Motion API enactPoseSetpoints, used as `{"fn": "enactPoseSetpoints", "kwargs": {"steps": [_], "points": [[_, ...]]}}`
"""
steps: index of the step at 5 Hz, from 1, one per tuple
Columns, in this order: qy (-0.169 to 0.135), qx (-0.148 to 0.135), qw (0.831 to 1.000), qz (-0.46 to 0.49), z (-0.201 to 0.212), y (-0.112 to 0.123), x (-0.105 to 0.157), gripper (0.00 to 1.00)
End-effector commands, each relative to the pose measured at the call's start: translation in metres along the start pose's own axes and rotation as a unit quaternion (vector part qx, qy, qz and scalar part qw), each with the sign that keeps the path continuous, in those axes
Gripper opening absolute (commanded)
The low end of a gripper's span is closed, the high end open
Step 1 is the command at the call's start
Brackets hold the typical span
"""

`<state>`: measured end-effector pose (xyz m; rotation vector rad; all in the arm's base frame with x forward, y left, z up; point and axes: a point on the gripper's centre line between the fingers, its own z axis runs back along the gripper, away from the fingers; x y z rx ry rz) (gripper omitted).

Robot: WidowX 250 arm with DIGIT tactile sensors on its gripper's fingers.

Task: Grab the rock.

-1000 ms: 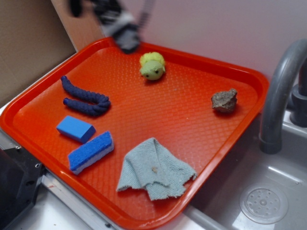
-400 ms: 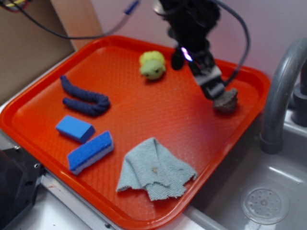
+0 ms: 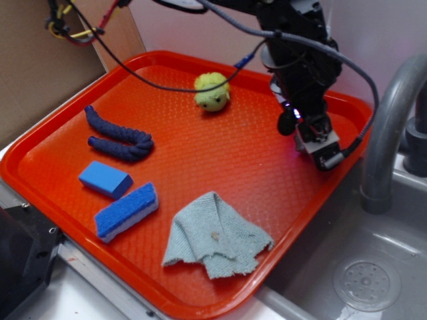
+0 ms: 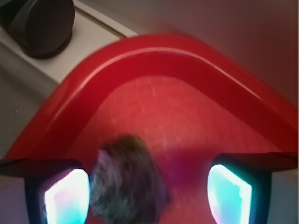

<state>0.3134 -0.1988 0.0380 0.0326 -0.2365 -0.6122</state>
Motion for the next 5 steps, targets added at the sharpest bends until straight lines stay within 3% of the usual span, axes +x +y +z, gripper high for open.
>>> {"fn": "enactPoseSetpoints", "kwargs": {"steps": [1,2,3,5], "points": [[-0.002,-0.040,0.999,-0.025,-0.007,-0.023,0.013,0.00],[0.012,-0.031,0.999,-0.011,-0.006,-0.017,0.004,0.00],[0.062,-0.004,0.997,0.050,0.022,0.000,-0.007,0.00],[0.112,0.060,0.965,0.228,0.120,0.027,-0.066,0.00]]}}
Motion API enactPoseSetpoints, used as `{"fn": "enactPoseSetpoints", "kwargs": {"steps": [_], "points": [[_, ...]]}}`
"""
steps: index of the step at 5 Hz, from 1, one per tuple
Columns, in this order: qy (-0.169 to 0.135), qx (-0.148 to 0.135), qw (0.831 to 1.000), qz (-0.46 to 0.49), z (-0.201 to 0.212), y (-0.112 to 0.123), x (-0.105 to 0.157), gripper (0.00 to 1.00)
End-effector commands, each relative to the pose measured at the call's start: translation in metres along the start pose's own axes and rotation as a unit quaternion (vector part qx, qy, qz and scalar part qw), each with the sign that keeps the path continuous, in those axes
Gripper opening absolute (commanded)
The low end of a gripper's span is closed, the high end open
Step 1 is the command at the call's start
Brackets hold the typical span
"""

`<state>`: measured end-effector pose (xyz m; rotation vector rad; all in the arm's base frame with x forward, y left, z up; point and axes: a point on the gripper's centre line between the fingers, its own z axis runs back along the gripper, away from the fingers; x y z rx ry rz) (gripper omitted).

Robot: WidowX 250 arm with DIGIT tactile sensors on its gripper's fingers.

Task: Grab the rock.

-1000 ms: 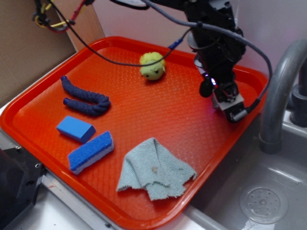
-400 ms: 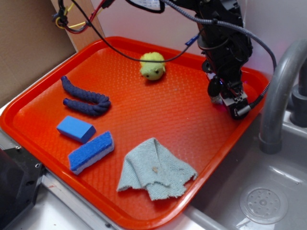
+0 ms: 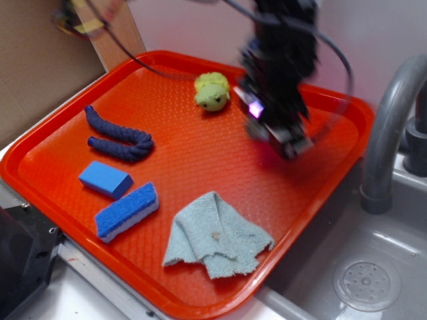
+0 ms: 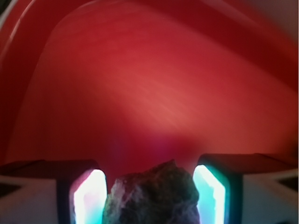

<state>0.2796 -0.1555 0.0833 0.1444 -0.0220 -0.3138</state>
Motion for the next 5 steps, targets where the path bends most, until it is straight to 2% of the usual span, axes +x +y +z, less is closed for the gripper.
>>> {"fn": "enactPoseSetpoints", "kwargs": {"steps": [1,2,3,4,5], "points": [[0.009,0.034,0.988,0.147,0.085,0.029,-0.064,0.00],[0.007,0.034,0.980,0.195,0.117,0.040,-0.076,0.00],[-0.044,0.009,0.980,0.194,0.153,0.050,-0.081,0.00],[-0.102,-0.030,0.982,0.157,0.164,0.064,-0.085,0.00],[-0.109,0.006,0.983,0.150,0.153,0.075,-0.079,0.00]]}}
